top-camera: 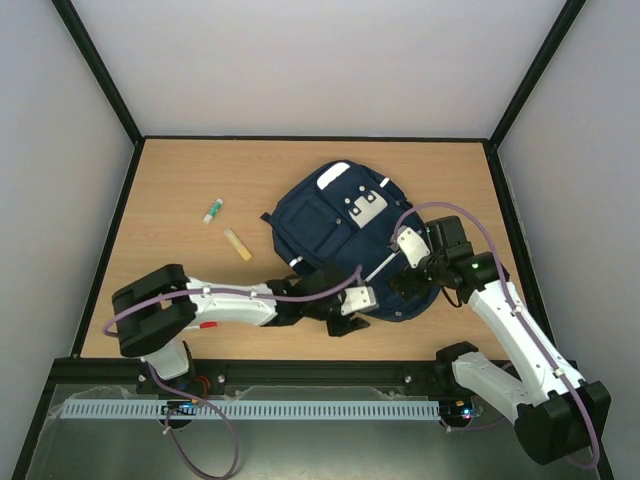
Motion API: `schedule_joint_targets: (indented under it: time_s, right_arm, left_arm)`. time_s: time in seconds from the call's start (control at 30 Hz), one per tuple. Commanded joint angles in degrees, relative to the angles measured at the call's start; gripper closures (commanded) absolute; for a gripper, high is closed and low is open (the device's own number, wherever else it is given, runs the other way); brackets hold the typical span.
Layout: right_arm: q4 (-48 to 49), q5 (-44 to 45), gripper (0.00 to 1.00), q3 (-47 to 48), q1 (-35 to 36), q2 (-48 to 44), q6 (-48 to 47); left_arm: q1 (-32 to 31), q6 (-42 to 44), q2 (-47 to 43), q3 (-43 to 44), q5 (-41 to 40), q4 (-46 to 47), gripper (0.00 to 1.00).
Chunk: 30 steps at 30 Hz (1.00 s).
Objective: Pack the student bag
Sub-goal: Zip the student bag at the center of the board.
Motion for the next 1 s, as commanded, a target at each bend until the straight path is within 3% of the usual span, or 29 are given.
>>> schedule_joint_targets:
  time_s: [0.0, 0.2, 0.33, 0.53, 0.73, 0.97]
  right_arm:
    - [2.3, 5.7, 0.0, -2.8, -0.3, 0.1, 4.0]
    - [4.4, 4.1, 0.0, -3.1, -1.0, -1.6, 4.8]
    - [5.8, 3.1, 0.07, -5.5, -1.0, -3.1, 4.0]
    - [15.0, 9.6, 0.11, -11.6, -0.7, -5.5, 8.5]
    - [16.2, 11.2, 0.11, -13.3, -0.8, -8.1, 8.6]
    - [16.3, 11.9, 0.11, -13.0, -0.8, -4.6, 9.0]
  left_arm:
    - [-2.8, 7.2, 4.1, 1.3, -1.0, 1.0, 0.5]
    - [-4.8, 8.3, 8.2, 2.3, -5.7, 5.0, 0.49]
    - [-6.4, 9.9, 7.2, 4.6, -6.3, 1.9, 0.46]
    - [-8.1, 12.3, 3.9, 5.1, -11.8, -0.1, 0.46]
    - [-8.1, 14.6, 6.6, 7.3, -14.1, -0.5, 0.51]
    - [-8.1, 16.4, 10.3, 10.3, -16.3, -2.0, 0.57]
